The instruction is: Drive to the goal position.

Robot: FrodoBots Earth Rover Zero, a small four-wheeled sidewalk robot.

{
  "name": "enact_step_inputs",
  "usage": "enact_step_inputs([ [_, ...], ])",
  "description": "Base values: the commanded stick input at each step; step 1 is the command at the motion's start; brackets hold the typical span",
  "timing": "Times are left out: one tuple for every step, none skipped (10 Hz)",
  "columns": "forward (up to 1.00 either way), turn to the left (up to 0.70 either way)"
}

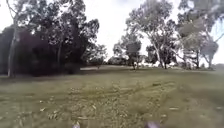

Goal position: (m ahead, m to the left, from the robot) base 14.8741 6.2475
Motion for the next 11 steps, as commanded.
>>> enact_step_inputs([
  [0.7,0.0],
  [0.7,0.0],
  [0.7,0.0],
  [0.7,0.0],
  [0.7,0.0],
  [0.7,0.0],
  [0.7,0.0],
  [0.7,0.0],
  [0.7,0.0],
  [0.7,0.0],
  [0.7,0.0],
])
